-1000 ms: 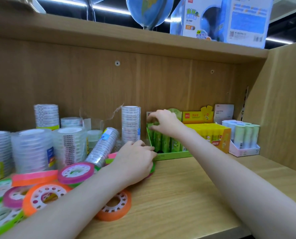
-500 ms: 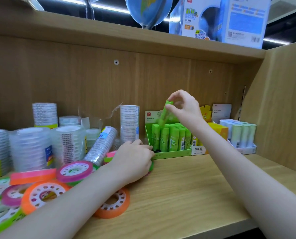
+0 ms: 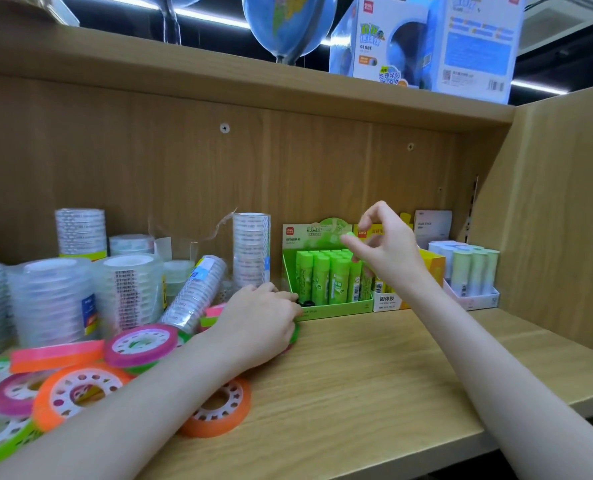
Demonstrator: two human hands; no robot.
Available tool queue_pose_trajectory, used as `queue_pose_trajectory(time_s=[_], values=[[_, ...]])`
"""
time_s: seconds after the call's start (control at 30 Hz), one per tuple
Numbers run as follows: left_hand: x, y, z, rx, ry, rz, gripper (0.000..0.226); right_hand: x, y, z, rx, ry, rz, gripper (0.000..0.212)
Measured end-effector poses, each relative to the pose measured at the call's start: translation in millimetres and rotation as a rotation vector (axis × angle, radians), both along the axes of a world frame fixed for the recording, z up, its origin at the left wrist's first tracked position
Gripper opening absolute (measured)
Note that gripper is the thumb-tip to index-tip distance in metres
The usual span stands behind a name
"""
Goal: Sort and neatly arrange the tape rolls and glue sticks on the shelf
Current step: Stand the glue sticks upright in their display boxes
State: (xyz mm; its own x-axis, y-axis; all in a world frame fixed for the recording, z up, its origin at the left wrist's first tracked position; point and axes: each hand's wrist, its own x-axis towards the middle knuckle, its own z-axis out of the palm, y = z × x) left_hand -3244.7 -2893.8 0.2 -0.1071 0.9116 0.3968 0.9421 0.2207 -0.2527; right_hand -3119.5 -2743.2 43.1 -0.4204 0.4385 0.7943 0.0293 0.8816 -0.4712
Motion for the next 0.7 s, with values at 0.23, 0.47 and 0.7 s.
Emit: queue_pose_trajectory(time_s=[0.23, 0.47, 0.7], values=[[0.5, -0.3, -0.3, 0.007, -0.004, 0.003, 0.038, -0.4, -4.8, -9.6, 0.103, -0.344, 0.019, 0.018], [-1.5, 0.4, -0.7, 0.006, 0.003, 0.013, 0.036, -1.2, -2.6, -11.3, 0.124, -0.252, -0.033, 0.027], [-1.9, 1.8, -0.6, 0.012, 0.004, 0.009, 0.036, -11.1, -7.4, -18.8, 0.233, -0.353, -0.123, 0.033]])
